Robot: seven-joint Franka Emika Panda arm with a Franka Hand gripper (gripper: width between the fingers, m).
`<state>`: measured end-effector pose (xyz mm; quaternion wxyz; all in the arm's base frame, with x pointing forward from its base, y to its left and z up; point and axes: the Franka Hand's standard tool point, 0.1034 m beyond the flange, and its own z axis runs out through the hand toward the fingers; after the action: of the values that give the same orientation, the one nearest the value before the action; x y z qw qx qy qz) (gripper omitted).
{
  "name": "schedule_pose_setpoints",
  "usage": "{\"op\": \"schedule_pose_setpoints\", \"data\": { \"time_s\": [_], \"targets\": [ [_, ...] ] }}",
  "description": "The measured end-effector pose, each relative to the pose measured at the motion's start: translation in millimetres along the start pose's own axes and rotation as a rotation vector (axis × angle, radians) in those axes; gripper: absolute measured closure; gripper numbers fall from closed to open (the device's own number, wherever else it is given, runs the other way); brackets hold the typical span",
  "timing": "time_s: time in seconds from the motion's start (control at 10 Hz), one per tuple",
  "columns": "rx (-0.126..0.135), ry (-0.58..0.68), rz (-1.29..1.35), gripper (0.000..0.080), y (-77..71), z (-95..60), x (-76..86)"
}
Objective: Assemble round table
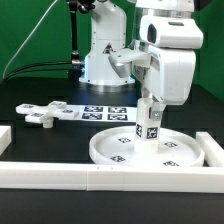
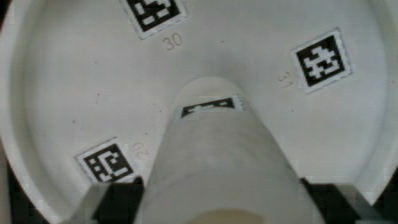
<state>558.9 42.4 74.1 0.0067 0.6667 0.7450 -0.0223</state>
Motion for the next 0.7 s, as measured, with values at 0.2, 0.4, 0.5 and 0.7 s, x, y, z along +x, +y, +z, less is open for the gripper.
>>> {"op": "schedule_pose_setpoints", "data": {
  "time_s": [0.2, 0.4, 0.5, 0.7],
  "targets": [
    [-0.002, 0.001, 0.063, 0.0393, 0.4, -0.1, -1.2],
    [-0.002, 0.006, 0.247, 0.0393, 0.6, 0.5, -4.3],
    [-0.002, 0.008, 0.292, 0.0393, 0.8, 0.5, -4.6],
    [-0.001, 0.009, 0.429, 0.0393, 0.7, 0.5, -4.3]
  ]
}}
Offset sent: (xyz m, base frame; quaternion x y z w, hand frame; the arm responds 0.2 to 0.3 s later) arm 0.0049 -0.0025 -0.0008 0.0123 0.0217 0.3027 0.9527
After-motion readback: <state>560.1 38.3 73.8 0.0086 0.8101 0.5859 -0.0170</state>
